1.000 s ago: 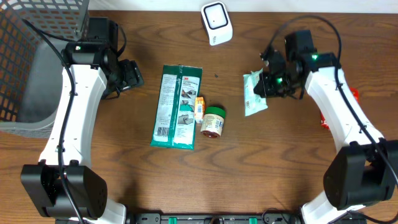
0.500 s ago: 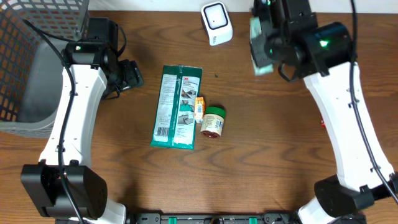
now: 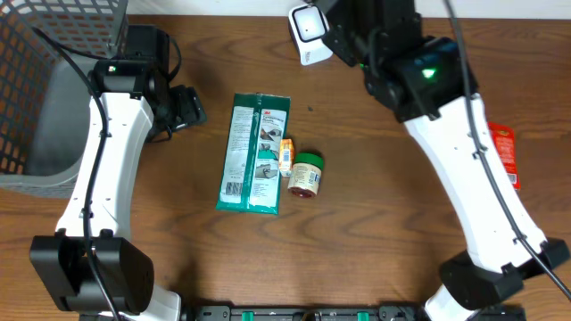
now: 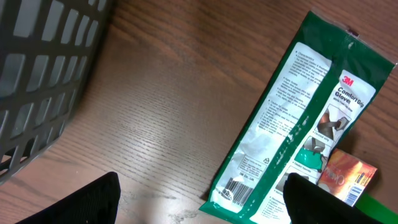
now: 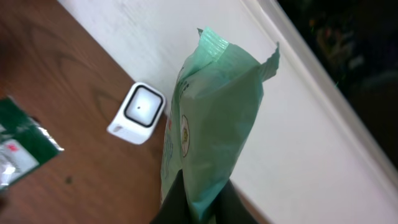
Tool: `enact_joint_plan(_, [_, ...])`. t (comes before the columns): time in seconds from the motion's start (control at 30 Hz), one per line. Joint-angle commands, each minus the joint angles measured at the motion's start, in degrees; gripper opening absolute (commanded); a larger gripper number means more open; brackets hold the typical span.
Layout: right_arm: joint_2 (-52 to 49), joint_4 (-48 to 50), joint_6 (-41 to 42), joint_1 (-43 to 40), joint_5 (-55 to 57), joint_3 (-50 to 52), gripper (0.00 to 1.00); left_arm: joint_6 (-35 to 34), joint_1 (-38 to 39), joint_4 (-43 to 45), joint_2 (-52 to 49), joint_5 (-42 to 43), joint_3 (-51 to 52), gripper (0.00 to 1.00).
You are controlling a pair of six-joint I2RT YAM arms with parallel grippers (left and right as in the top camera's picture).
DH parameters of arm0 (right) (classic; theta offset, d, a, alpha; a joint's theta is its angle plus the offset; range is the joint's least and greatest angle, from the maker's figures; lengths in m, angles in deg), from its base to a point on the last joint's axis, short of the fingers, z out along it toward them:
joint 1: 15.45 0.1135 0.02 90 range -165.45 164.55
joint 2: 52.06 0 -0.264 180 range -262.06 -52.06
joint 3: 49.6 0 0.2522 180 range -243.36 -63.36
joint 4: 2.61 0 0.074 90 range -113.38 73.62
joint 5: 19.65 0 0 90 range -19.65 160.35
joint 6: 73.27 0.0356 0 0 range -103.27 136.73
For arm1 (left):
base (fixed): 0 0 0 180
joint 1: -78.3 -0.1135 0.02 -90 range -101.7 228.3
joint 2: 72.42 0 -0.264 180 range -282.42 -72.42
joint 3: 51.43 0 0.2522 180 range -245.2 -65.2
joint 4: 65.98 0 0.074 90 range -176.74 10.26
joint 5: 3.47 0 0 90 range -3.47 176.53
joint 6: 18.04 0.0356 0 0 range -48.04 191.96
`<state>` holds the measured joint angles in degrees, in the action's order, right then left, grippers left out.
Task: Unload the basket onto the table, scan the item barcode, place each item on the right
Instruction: 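Lift the wipes pack with the right gripper up to the scanner, then hold the wipes pack under the scanner with the right gripper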
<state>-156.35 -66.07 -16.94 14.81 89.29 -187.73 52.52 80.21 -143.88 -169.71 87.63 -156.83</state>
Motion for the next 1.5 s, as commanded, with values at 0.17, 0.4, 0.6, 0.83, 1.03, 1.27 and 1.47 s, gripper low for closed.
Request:
enact_joint_plan(0.17, [-7.43, 8.57, -16.33, 0.59, 3.72, -0.28, 0.01, 0.33, -0.24, -0.28, 0.83, -0.72, -0.2, 0.84])
enact_joint_plan(0.4, [-15.34, 19.91, -19.8, 0.52, 4.07, -0.28, 0.01, 0.33, -0.24, -0.28, 0.83, -0.72, -0.2, 0.85])
enact_joint_plan(0.6, [-24.26, 27.76, -31.36, 0.48, 4.17, -0.28, 0.01, 0.33, -0.24, -0.28, 0.83, -0.72, -0.2, 0.85])
enact_joint_plan(0.83, [-33.62, 37.13, -39.32, 0.44, 6.23, -0.28, 0.01, 0.33, -0.24, -0.31, 0.83, -0.72, -0.17, 0.84])
enact_joint_plan(1.03, [-39.06, 45.88, -41.48, -0.44, 7.63, -0.28, 0.01, 0.33, -0.24, -0.28, 0.83, -0.72, -0.2, 0.84])
enact_joint_plan(1.27, [-42.12, 49.68, -42.05, -1.99, 6.86, -0.28, 0.01, 0.33, -0.24, -0.28, 0.83, -0.72, -0.2, 0.84])
enact_joint_plan(1.47, [-44.48, 49.05, -38.18, -2.91, 5.2, -0.26, 0.01, 0.33, -0.24, -0.28, 0.83, -0.72, -0.2, 0.85])
